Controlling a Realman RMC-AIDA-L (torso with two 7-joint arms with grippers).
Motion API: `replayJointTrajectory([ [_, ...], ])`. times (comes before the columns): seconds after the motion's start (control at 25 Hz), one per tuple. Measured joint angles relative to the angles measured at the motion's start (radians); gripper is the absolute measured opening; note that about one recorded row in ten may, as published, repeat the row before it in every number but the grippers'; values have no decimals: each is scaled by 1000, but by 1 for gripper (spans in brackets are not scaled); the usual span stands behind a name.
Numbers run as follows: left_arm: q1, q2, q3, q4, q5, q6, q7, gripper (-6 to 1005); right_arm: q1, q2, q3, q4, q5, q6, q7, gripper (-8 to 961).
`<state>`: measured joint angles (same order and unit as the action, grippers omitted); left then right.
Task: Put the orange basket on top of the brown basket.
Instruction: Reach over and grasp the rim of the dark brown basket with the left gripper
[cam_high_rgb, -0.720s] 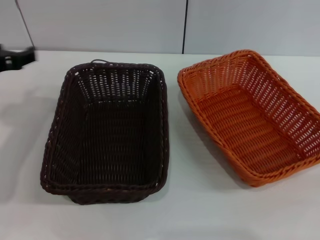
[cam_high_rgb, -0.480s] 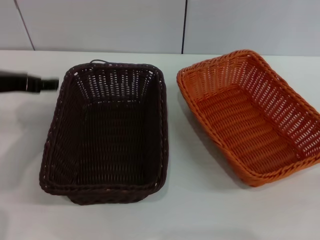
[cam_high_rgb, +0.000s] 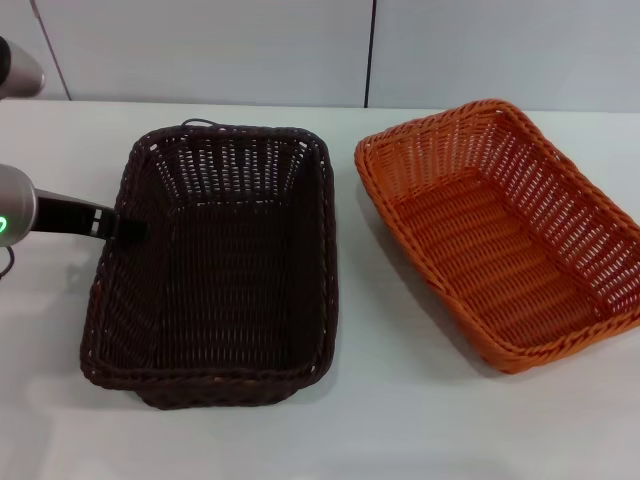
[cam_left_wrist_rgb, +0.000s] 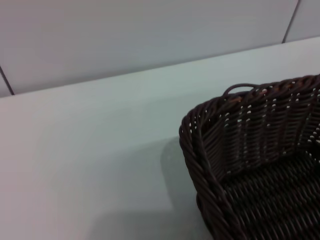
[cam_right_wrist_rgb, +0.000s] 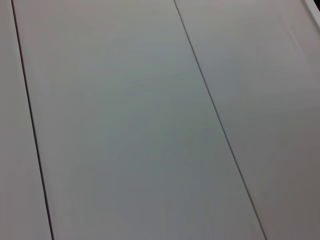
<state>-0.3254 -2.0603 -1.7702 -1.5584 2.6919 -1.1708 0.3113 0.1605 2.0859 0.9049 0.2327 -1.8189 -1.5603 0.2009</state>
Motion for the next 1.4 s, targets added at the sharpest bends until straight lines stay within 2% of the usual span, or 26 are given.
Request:
replayJointTrajectory([
  [0.16,-17,0,13,50,1,19,-4,800,4,-1,0,-3,1,8,0,825],
  [0.2,-41,0,20,113,0,39,-5,800,6,-2,0,-4,1,13,0,825],
  [0.4,-67,-1,30,167,0,57,-1,798,8,-3,0,-4,2,17,0,825],
  [0.68,-57,2,47,122,0,39,16,796,2,-3,0,-3,3,18,0,824],
  [1.24,-52,1,60,88,-10,29,106,407,2,-3,8,0,4,9,0,824],
  [1.4,-50,2,36,49,-27,4,177,316,3,-4,8,2,4,6,0,824],
])
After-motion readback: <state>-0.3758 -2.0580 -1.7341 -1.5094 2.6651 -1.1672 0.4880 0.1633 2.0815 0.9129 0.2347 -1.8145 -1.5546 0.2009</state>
